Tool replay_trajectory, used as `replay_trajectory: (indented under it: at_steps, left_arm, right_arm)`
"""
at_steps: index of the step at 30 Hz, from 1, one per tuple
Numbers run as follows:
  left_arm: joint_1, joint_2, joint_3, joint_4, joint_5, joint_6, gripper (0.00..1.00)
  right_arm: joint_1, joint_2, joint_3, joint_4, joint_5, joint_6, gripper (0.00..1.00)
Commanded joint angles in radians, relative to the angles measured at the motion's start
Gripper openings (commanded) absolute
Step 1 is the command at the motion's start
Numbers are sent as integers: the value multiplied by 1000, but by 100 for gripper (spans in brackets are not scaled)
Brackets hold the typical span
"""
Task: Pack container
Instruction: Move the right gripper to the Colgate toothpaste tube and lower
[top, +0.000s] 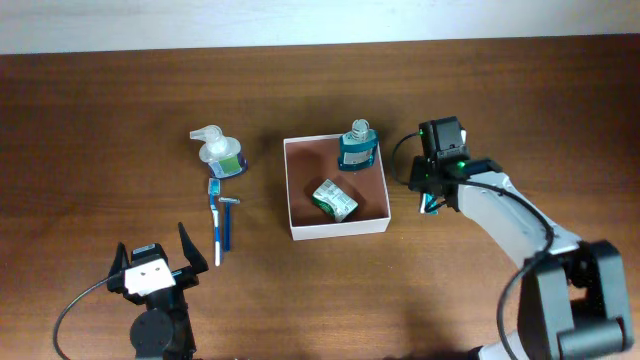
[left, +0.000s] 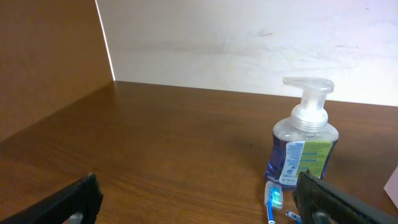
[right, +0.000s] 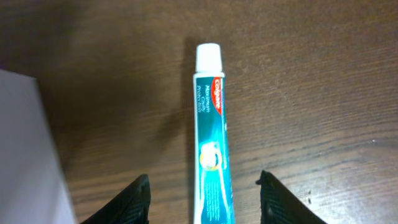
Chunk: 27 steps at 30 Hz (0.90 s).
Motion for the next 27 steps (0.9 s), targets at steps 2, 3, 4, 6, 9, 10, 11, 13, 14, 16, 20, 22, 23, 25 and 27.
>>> replay_trajectory:
  at_steps: [2, 3, 4, 6, 9, 10, 11, 13, 14, 16, 20, 22, 23, 25, 27]
  left_arm:
    - [5, -3, -6, 2, -10, 8, 99]
    - [5, -3, -6, 2, -10, 8, 99]
    - [5, -3, -6, 2, -10, 8, 99]
    - [5, -3, -6, 2, -10, 8, 99]
    - [5, -3, -6, 2, -10, 8, 99]
    - [5, -3, -6, 2, -10, 8, 99]
    - [5, -3, -6, 2, -10, 8, 99]
    - [5, -3, -6, 2, -10, 8, 99]
    - [5, -3, -6, 2, -10, 8, 99]
    - [5, -3, -6, 2, -10, 8, 99]
    - [5, -3, -6, 2, -10, 8, 100]
    - [5, -3, -6, 2, -10, 8, 99]
    - [5, -3, -6, 2, -10, 8, 99]
    - [5, -3, -6, 2, -10, 8, 99]
    - [5, -3, -6, 2, -10, 8, 99]
  right_arm:
    - [-7, 62, -11, 43, 74, 9, 49]
    - [-8, 77, -11, 58, 79, 9, 51]
    - [-7, 92, -11, 75, 79, 9, 55]
    - [-7, 119, -11, 102, 84, 9, 61]
    - [-11, 153, -11, 122, 83, 9, 68]
    - [-14, 165, -11, 121, 82, 9, 69]
    - [-17, 172, -11, 121, 82, 9, 69]
    - [-27, 187, -11, 122, 82, 9, 69]
    - [-32, 193, -11, 121, 82, 9, 69]
    - [-40, 200, -11, 117, 69, 9, 69]
    - [-54, 200, -11, 99, 48, 9, 68]
    - [-54, 200, -11, 90, 44, 9, 61]
    - [-54, 200, -11, 84, 40, 9, 58]
    - [-54, 200, -11, 83, 21, 9, 50]
    - [-54, 200, -11, 84, 14, 9, 45]
